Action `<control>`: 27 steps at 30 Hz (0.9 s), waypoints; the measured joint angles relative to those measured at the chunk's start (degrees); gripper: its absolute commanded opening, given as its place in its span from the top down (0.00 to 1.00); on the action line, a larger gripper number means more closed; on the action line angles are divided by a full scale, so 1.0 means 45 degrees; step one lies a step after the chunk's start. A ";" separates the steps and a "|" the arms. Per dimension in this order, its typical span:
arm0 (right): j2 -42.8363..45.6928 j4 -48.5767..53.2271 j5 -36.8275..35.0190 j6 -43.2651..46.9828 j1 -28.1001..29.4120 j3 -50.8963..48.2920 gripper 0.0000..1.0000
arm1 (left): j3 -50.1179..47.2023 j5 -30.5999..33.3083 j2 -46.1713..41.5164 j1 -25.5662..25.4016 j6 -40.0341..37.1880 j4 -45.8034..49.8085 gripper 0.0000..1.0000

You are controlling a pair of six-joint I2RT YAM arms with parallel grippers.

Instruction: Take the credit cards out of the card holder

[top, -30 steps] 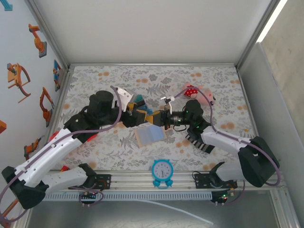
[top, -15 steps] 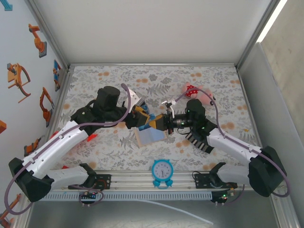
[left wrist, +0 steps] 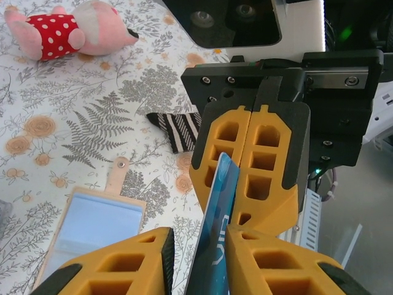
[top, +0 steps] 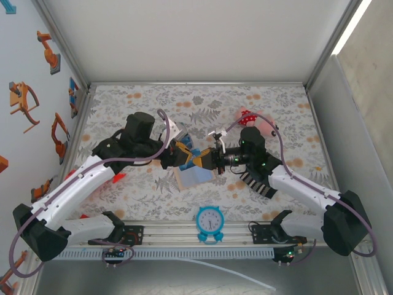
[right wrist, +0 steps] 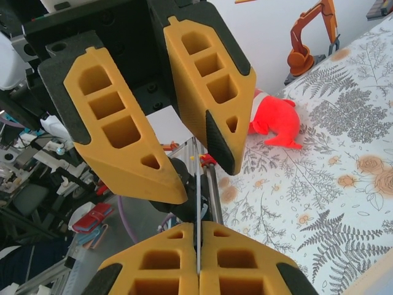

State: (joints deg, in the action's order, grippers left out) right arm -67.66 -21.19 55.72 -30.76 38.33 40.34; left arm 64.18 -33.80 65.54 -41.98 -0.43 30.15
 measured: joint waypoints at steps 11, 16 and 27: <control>0.0024 0.0860 -0.0112 0.0350 -0.0024 0.0073 0.95 | -0.0029 -0.0835 0.0432 0.0087 -0.0491 0.0146 1.00; 0.0175 0.1535 -0.0612 0.0879 -0.0010 0.0155 0.68 | -0.0029 -0.0962 0.0563 0.0097 -0.0539 0.0126 1.00; 0.1545 0.4114 -0.3060 0.2157 -0.0010 0.0403 0.27 | -0.1889 0.1224 0.0253 0.1224 -0.1462 -0.2021 1.00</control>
State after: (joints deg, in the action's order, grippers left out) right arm -60.71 -2.68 41.95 -21.06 38.28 42.15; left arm 55.68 -28.29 66.67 -36.47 -7.01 21.06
